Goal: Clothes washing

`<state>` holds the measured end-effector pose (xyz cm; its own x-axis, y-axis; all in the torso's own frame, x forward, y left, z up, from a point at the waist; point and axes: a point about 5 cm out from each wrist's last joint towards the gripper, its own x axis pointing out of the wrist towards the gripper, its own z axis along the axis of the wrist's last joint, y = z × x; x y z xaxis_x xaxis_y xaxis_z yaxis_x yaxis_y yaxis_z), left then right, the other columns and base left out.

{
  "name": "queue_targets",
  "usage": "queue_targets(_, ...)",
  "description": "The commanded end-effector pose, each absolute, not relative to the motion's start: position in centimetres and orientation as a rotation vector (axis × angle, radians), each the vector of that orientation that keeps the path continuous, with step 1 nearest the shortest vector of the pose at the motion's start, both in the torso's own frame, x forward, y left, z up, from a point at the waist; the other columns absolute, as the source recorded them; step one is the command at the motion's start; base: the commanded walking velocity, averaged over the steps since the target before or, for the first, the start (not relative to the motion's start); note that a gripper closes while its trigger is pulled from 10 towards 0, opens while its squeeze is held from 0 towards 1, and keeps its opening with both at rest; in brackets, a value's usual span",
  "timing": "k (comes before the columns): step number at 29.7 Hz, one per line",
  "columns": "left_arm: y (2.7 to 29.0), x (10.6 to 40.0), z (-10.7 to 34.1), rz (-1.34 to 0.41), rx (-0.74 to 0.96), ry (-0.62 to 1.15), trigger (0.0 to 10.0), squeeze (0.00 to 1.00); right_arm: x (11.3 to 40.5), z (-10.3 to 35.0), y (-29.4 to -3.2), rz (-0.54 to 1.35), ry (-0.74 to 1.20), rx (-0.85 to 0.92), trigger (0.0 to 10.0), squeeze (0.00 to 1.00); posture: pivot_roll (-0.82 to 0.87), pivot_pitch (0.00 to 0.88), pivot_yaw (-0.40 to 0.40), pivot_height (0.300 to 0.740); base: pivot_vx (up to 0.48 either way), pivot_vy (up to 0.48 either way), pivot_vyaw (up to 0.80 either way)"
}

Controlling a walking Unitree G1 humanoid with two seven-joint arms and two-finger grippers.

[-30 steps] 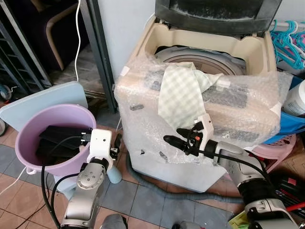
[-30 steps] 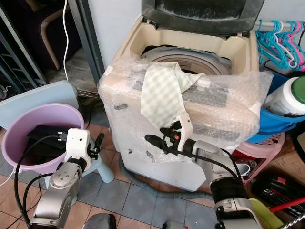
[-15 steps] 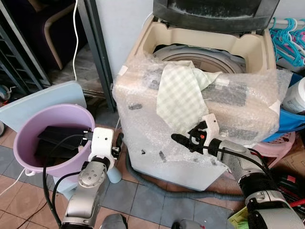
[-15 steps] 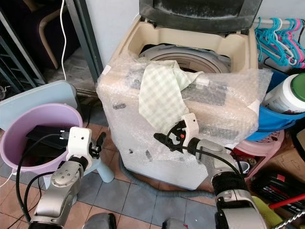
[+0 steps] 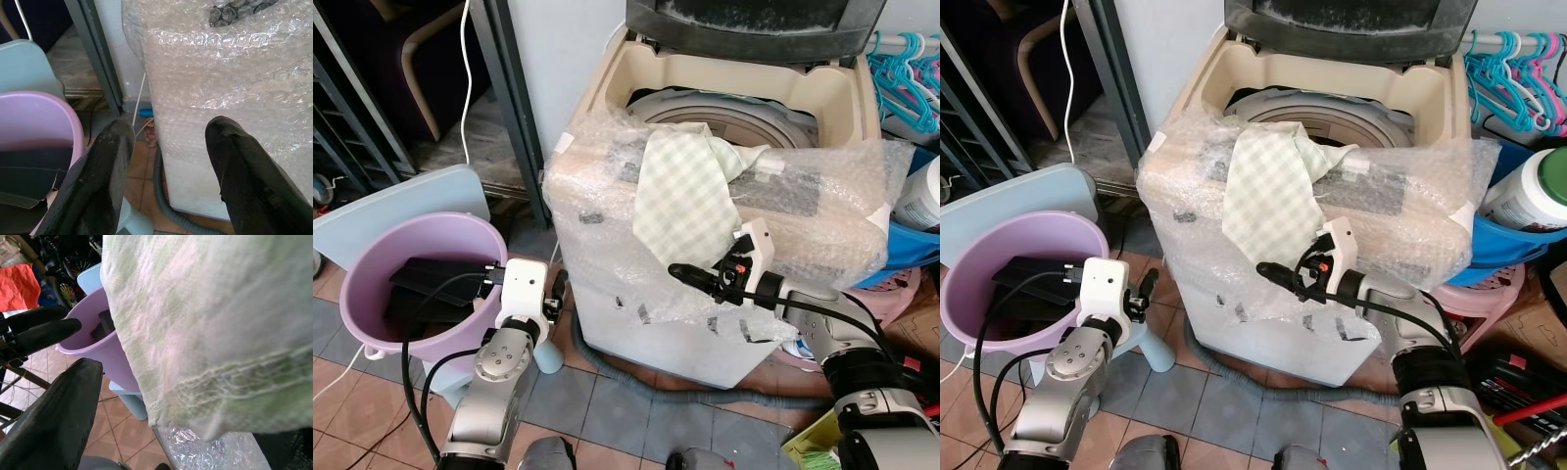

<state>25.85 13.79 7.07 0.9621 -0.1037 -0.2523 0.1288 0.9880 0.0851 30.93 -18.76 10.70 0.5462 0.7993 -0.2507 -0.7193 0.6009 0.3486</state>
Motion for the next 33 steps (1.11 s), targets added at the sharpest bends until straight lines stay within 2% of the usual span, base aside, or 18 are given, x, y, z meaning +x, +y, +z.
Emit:
queue_targets(1,13.9,25.9,6.8,-0.121,0.116,0.263,10.0,0.00,30.8,12.0,-17.8,1.002,0.352,0.217,10.0,0.00,0.01,0.050,0.029,0.740,0.000,0.000,0.00)
queue_targets(4,13.8,26.0,6.9,-0.123,0.117,0.263,10.0,0.00,29.7,11.5,-18.2,1.054,0.396,0.201,10.0,0.00,0.00,0.047,0.030,0.740,0.000,0.000,0.00)
queue_targets(14,13.8,26.3,6.9,-0.124,0.120,0.259,10.0,0.00,30.0,13.1,-17.9,1.098,0.362,0.231,10.0,0.00,0.00,0.038,0.032,0.740,0.000,0.000,0.00)
queue_targets(21,13.5,26.6,6.9,-0.125,0.115,0.254,10.0,0.00,31.6,13.1,-17.7,1.014,0.339,0.232,10.0,0.00,0.00,0.030,0.028,0.740,0.000,0.000,0.00)
queue_targets(28,13.1,26.8,6.9,-0.124,0.106,0.250,10.0,0.00,32.4,11.6,-16.2,0.993,0.392,0.276,10.0,0.00,0.00,0.020,0.016,0.740,0.000,0.000,0.00)
queue_targets(33,12.9,27.0,6.9,-0.117,0.094,0.241,10.0,0.00,33.9,13.2,-14.3,1.039,0.322,0.347,10.0,0.00,0.00,0.011,0.003,0.740,0.000,0.000,0.00)
